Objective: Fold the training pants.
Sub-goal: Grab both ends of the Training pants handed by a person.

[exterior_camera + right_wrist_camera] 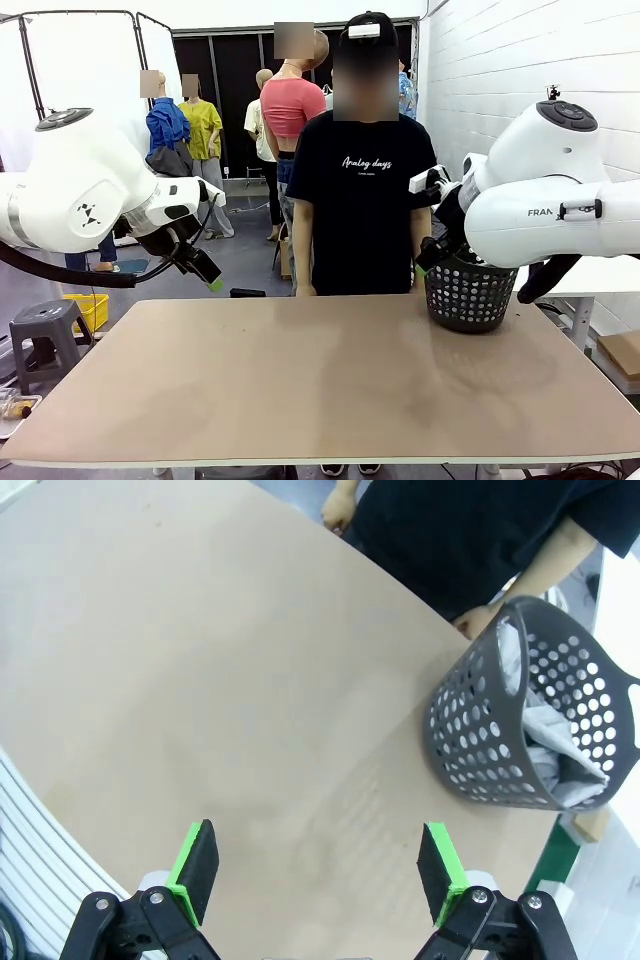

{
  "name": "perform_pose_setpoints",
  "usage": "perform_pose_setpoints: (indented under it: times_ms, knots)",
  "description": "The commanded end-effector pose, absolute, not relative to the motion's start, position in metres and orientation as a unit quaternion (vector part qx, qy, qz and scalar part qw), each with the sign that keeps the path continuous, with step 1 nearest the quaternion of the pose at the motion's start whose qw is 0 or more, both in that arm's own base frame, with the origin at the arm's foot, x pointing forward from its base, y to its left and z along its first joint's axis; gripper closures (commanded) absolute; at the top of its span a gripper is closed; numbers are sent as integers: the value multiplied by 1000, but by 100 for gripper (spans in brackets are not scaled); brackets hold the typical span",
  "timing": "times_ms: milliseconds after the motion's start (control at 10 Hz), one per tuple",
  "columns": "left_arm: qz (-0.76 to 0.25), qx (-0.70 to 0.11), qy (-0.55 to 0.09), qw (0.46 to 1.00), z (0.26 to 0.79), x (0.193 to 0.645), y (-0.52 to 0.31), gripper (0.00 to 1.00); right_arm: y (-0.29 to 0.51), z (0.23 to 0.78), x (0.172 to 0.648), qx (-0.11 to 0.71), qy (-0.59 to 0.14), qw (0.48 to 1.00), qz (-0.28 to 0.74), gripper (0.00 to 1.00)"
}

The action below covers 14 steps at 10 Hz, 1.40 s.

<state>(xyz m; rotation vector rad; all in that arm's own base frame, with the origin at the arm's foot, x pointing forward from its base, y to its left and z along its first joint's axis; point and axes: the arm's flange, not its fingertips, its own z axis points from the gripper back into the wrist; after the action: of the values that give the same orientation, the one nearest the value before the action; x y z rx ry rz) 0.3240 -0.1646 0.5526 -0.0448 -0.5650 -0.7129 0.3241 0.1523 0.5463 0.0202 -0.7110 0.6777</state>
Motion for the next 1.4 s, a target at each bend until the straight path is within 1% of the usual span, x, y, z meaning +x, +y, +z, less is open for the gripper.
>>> perform_pose_setpoints:
  times_ms: [0, 1300]
  knots:
    - [-345, -23, -273, 898, 552, 324, -164, 0, 152, 546, 324, 10, -342, 882, 325, 0]
    - [-345, -23, -273, 898, 552, 324, -164, 0, 152, 546, 324, 10, -342, 882, 325, 0]
